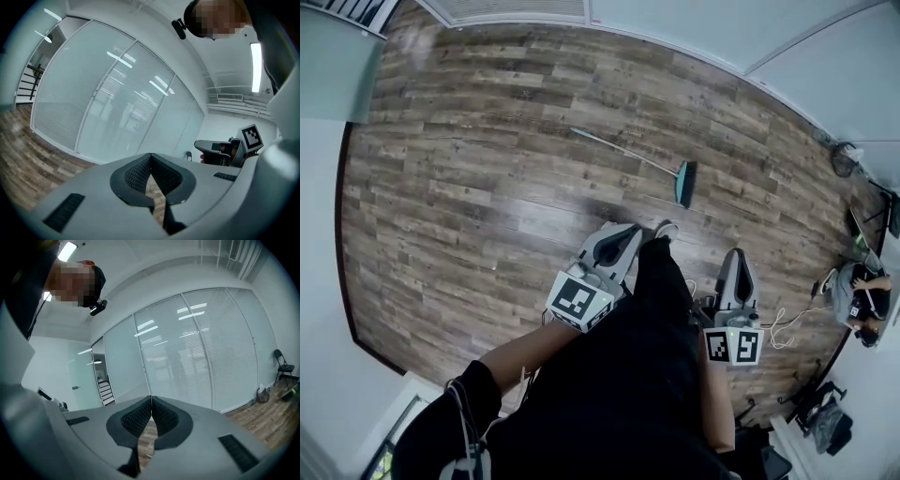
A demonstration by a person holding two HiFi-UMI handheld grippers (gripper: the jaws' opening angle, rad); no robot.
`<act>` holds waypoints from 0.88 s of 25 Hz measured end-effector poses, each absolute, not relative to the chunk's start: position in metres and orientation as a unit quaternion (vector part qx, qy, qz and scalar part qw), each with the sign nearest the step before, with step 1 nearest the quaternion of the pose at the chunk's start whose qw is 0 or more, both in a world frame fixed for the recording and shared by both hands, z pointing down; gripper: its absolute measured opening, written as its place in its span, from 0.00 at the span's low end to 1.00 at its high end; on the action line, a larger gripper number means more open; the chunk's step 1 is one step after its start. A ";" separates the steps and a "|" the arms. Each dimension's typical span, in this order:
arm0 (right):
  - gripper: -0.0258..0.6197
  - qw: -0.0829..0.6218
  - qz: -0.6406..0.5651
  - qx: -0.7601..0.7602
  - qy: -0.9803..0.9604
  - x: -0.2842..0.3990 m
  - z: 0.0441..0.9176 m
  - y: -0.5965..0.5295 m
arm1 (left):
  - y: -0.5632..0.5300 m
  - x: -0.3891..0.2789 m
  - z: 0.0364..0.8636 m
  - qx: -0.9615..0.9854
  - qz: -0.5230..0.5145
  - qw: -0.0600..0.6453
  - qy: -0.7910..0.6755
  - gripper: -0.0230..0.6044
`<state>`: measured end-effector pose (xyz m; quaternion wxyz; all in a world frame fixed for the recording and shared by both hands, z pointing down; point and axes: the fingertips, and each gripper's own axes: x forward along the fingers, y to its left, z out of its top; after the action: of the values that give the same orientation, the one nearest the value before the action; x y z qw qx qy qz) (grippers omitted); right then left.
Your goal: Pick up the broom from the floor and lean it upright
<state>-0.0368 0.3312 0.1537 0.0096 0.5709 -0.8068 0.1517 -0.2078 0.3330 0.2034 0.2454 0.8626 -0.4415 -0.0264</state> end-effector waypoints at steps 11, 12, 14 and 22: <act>0.07 0.010 0.119 0.502 -0.856 -0.053 0.152 0.278 | 0.302 -0.229 0.197 0.821 -0.023 0.229 -0.523 0.07; 0.07 0.009 0.111 0.498 -0.860 -0.049 0.150 0.272 | 0.297 -0.225 0.192 0.821 -0.023 0.223 -0.525 0.07; 0.07 -0.001 0.103 0.490 -0.866 -0.042 0.146 0.259 | 0.287 -0.218 0.182 0.823 -0.019 0.208 -0.529 0.07; 0.07 0.045 0.066 0.434 -0.897 -0.009 0.159 0.215 | 0.254 -0.182 0.182 0.801 -0.011 0.225 -0.555 0.07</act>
<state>-0.0086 0.2147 0.1591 0.0445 0.4340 -0.8974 0.0660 -0.1822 0.2545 0.1816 0.2247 0.8009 -0.5549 -0.0112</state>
